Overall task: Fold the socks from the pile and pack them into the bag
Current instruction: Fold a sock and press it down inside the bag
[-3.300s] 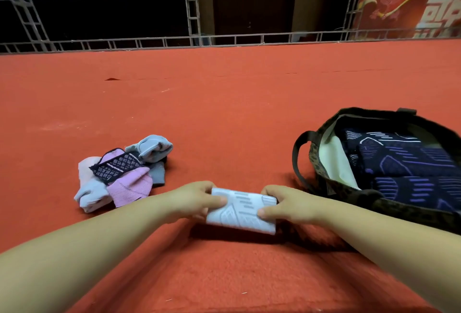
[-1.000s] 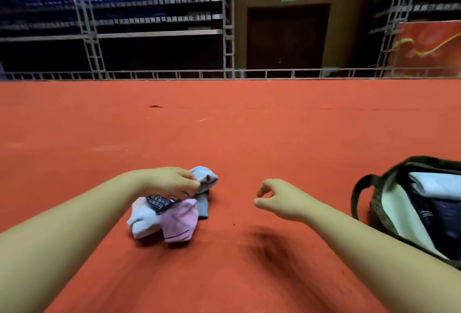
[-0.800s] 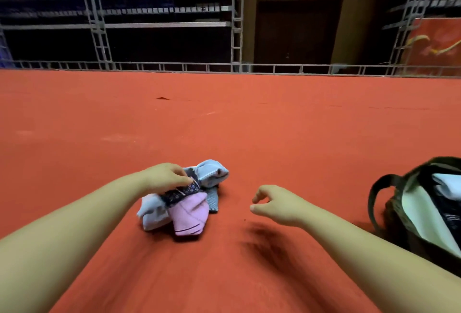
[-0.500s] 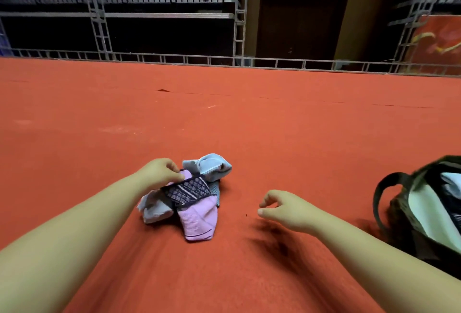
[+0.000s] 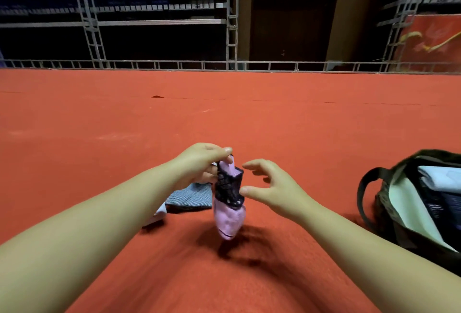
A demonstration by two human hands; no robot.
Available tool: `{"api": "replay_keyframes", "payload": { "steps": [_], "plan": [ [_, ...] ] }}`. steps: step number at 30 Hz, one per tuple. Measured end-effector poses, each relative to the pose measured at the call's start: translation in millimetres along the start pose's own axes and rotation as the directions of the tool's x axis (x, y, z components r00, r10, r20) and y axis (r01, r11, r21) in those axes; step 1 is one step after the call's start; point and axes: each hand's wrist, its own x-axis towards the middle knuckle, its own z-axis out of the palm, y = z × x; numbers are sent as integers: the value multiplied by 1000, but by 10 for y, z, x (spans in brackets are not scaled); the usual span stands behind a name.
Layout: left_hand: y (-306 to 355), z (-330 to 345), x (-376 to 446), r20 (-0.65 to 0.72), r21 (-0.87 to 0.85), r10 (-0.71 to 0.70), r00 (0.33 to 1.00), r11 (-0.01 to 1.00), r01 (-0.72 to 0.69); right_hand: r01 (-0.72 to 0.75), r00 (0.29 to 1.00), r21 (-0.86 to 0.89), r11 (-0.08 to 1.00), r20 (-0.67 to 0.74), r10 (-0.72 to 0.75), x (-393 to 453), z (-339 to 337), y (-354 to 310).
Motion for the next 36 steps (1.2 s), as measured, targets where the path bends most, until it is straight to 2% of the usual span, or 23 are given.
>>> {"api": "replay_keyframes", "payload": {
  "steps": [3,5,7,10,11,13,15,18,20,21,23,27,32,36],
  "plan": [
    [153,220,-43,26,-139,-14,1000,990,18,93,993,-146,985,-60,-102,-33,-78,-142],
    [190,323,-55,61,-218,-21,998,975,34,60,995,-174,983,-69,-73,-48,-121,-176],
    [193,429,-58,49,-180,-4,999,984,13,-40,992,-118,992,-124,25,-67,-180,-120],
    [150,571,-134,-52,19,55,997,998,-54,-206,941,-44,978,-282,185,-104,-266,52],
    [125,614,-177,-45,14,57,997,998,-56,-271,909,23,962,-323,264,-122,-294,112],
    [80,714,-278,53,4,25,998,1000,-26,-364,837,234,901,-343,427,-159,-337,207],
    [29,797,-349,137,81,-27,990,997,15,-384,794,457,802,-279,539,-186,-343,255],
    [-46,847,-346,159,112,-101,982,990,83,-340,815,702,625,-113,569,-234,-282,213],
    [-110,834,-305,89,185,-98,991,979,80,-305,846,807,505,-14,533,-274,-246,140],
    [-146,825,-275,27,248,-56,998,968,47,-290,862,839,461,20,506,-288,-237,105],
    [-205,806,-222,-102,269,65,993,963,-36,-281,886,867,411,70,458,-306,-220,63],
    [-265,786,-173,-175,179,188,966,971,-157,-292,905,865,407,113,410,-346,-200,61],
    [-339,752,-138,-107,29,90,990,996,-88,-303,915,832,465,117,386,-374,-165,87],
    [-386,760,-139,-27,-175,-22,999,984,17,-266,903,746,610,-29,429,-362,-154,182]
  ]
}}
